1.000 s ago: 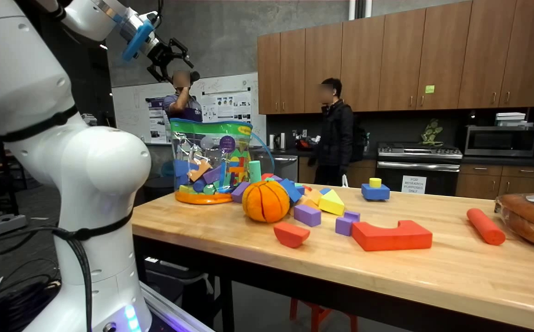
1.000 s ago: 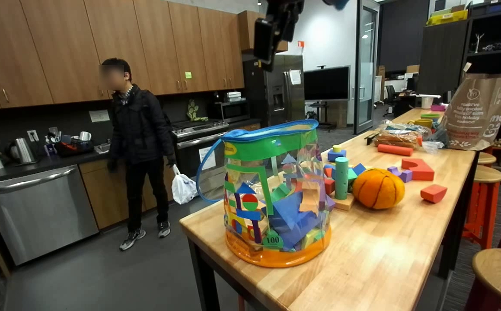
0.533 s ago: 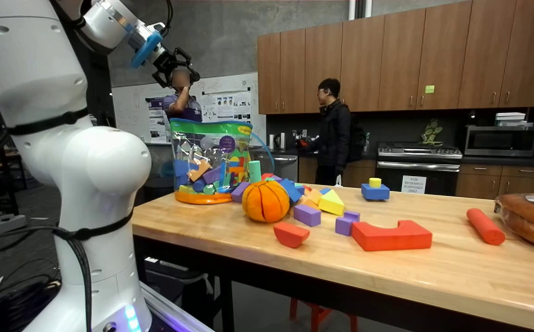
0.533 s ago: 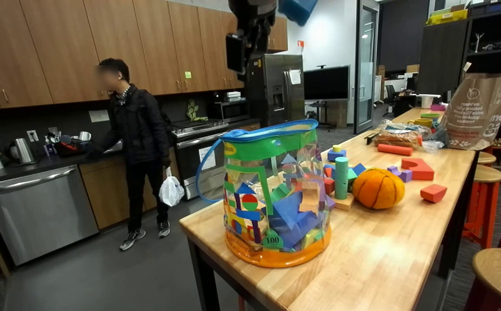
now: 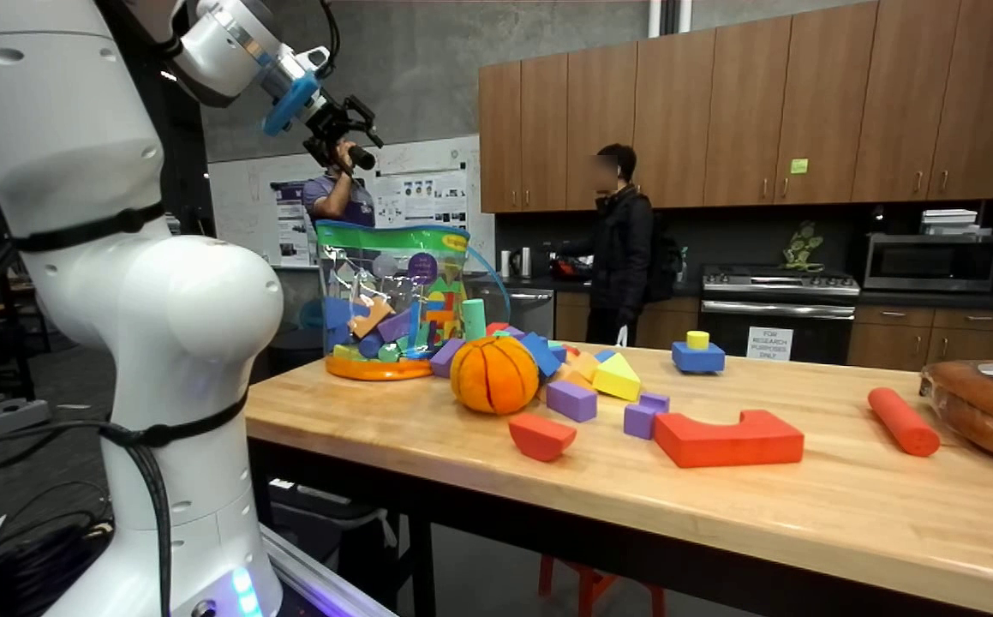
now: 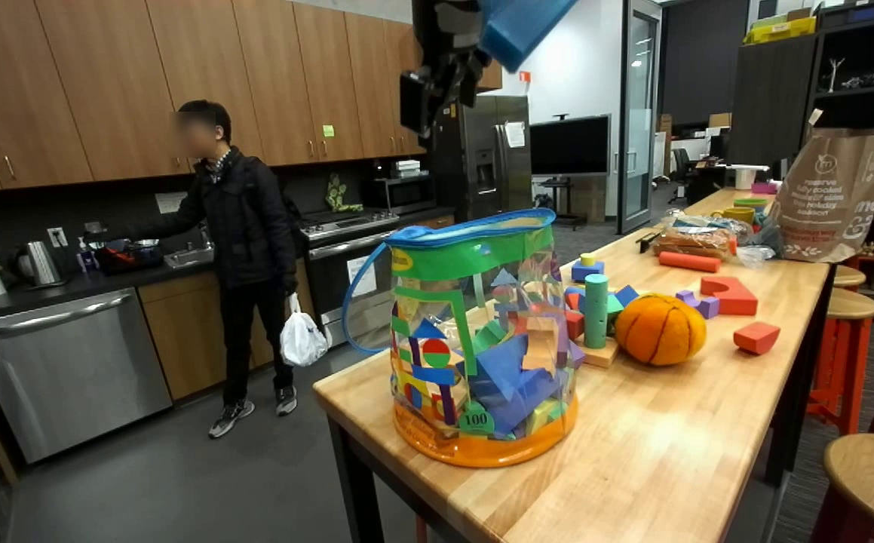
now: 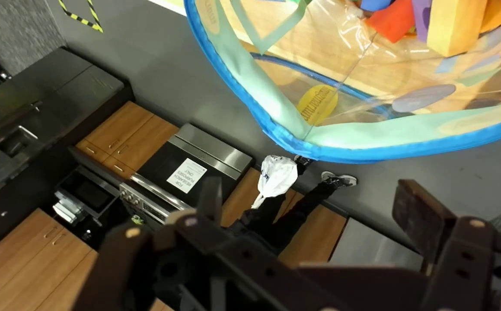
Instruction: Remove one orange block from the toy bag
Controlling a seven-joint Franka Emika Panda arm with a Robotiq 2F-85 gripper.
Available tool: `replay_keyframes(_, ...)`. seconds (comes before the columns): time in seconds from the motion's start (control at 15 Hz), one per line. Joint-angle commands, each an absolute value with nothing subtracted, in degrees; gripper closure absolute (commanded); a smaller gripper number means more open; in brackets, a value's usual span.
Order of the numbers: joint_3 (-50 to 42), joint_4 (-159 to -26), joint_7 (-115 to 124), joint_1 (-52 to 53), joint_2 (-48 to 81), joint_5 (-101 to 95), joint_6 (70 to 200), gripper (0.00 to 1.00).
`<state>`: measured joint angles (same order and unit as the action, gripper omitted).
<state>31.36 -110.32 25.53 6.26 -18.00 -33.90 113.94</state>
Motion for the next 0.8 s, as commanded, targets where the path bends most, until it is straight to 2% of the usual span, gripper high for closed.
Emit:
replay_keyframes(0.0,26.68,-112.43,30.75,6.75,-17.14,-33.82,117.99,0.0)
replay_keyframes(0.33,22.83,-116.5,31.38,7.61,-15.92,-28.95,121.44,0.0)
replay_keyframes(0.73,23.91,-119.73,34.15,8.58,-12.79,-29.46,124.79,0.0)
